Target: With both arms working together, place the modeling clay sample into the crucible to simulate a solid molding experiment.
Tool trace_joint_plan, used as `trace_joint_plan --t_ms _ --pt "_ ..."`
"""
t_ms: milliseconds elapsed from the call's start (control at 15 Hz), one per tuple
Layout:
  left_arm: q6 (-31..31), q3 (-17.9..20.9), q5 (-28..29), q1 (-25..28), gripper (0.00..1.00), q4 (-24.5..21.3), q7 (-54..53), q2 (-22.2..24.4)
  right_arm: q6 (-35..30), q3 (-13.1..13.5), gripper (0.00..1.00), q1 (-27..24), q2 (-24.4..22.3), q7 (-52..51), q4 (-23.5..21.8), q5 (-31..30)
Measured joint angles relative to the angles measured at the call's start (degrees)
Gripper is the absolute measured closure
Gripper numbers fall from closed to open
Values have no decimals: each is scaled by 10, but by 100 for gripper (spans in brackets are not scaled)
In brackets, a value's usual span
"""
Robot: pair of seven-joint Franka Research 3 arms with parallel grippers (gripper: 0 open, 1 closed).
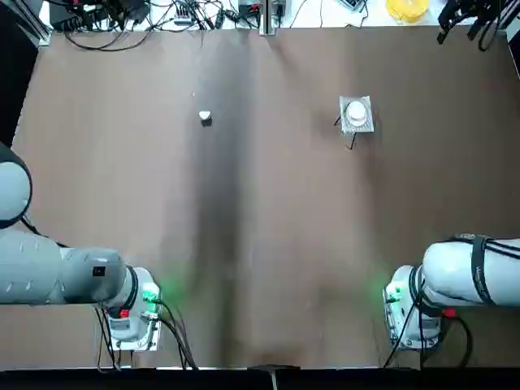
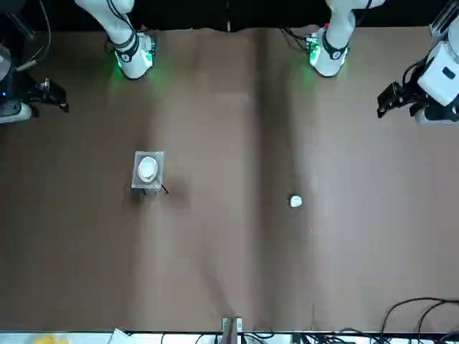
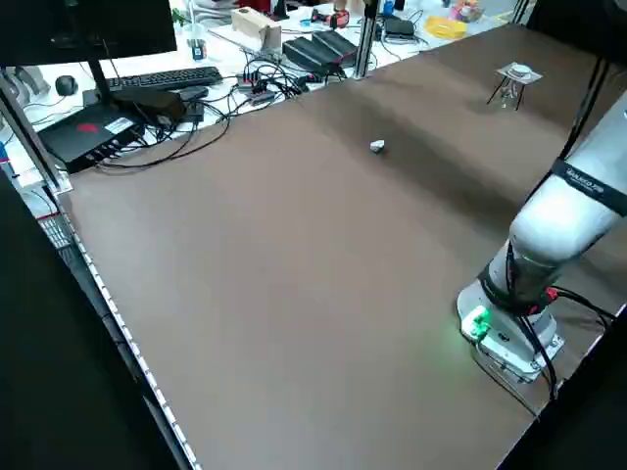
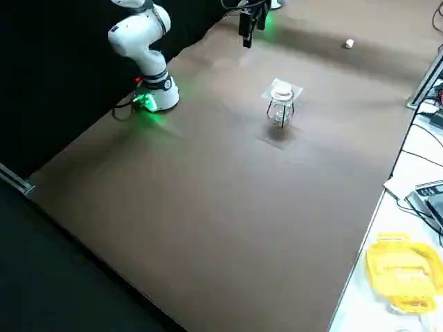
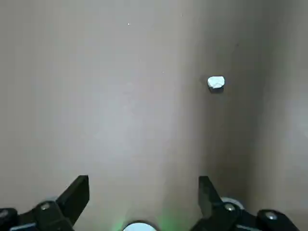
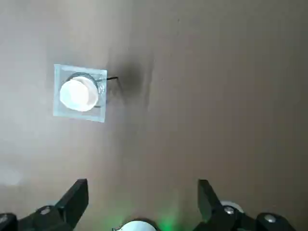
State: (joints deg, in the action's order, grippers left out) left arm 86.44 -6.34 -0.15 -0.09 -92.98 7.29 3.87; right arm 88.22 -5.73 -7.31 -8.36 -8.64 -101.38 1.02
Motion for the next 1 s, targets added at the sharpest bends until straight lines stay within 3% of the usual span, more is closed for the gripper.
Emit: trace_joint_plan --t_ms 267,467,733,933,1000 --pt "2 1 2 2 0 -1 -5 -4 1 -1 0 5 0 1 4 1" --pt "17 1 2 1 0 -5 -7 -33 1 -2 0 19 18 1 2 4" --pt "82 -2 2 -18 0 -14 -8 -121 36 -4 0 60 93 18 -1 8" --pt "159 -3 2 -33 0 -17 -7 -194 77 -4 2 71 158 23 -2 56" --pt "183 -3 2 -40 0 -18 -5 -216 83 -3 10 71 176 23 -2 72"
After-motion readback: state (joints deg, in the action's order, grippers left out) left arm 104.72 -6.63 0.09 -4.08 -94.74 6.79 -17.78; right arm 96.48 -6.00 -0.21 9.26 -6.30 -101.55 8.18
